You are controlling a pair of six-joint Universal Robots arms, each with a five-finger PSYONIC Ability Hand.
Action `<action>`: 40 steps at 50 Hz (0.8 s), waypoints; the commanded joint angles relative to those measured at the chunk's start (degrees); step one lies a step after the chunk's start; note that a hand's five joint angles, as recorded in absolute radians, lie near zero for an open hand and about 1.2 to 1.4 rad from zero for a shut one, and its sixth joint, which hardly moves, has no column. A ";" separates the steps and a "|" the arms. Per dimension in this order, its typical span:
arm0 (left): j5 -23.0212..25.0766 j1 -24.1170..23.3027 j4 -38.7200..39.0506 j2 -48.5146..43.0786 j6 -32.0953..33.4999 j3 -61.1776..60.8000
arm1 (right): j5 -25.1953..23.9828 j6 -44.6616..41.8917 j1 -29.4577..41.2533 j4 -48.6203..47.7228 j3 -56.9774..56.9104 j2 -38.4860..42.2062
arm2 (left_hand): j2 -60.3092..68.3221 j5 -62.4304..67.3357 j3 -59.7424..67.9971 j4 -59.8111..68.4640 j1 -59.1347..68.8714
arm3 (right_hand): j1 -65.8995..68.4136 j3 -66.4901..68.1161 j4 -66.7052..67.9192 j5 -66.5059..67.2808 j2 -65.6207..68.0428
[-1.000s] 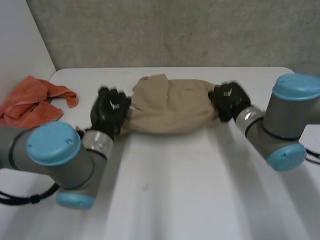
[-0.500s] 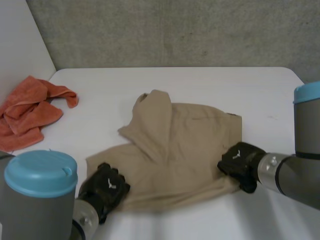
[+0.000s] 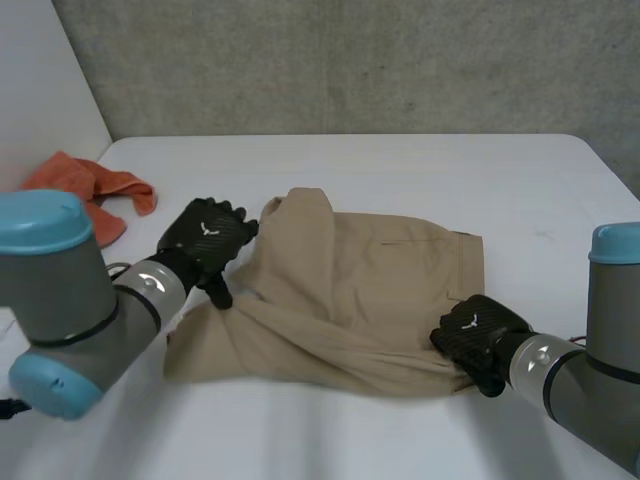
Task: Fold the laundry.
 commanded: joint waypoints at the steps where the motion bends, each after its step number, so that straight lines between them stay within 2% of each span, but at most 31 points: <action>1: 3.28 2.11 -1.12 -8.84 -0.57 7.18 | -0.35 0.12 0.01 -0.32 0.37 0.13 | 7.39 7.69 7.44 7.32 7.18 | 23.13 12.38 11.88 13.19 13.00; 8: 3.10 4.30 -1.30 -6.83 -2.85 7.63 | -0.53 0.03 -1.13 -0.32 0.46 0.04 | 7.73 8.03 7.78 7.66 7.51 | 23.13 12.38 11.88 13.19 13.00; 16: 3.45 4.31 -6.82 4.75 -6.72 2.63 | -1.93 -0.49 -1.75 0.03 1.43 -1.19 | 6.89 7.19 6.94 6.82 6.68 | 23.13 12.38 11.88 13.19 13.00; 22: 3.63 4.39 -6.83 7.33 -6.72 1.03 | -3.25 -2.25 -1.66 0.21 2.66 -3.21 | 6.55 6.85 6.60 6.48 6.34 | 23.13 12.38 11.88 13.19 13.00; 30: 4.41 5.01 -3.41 -2.68 -6.28 5.33 | -3.87 -5.24 -2.01 -0.23 3.36 -5.85 | 9.07 9.37 9.12 9.00 8.86 | 23.13 12.38 11.88 13.19 13.00; 34: 7.84 5.01 -2.62 -8.48 -6.19 8.23 | -3.78 -5.33 -2.19 -0.23 3.36 -5.76 | 15.28 15.57 15.33 15.21 15.06 | 23.13 12.38 11.88 13.19 13.00; 35: 9.93 4.92 -2.44 -10.41 -6.19 9.37 | -3.78 -5.42 -2.19 -0.23 3.36 -5.76 | 18.96 19.26 19.01 18.89 18.75 | 23.13 12.38 11.88 13.19 13.00; 40: 14.17 4.92 -1.21 -14.46 -6.11 12.01 | -3.78 -5.33 -2.28 -0.23 3.54 -5.50 | 20.01 20.31 20.06 19.94 19.80 | 23.13 12.38 11.88 13.19 13.00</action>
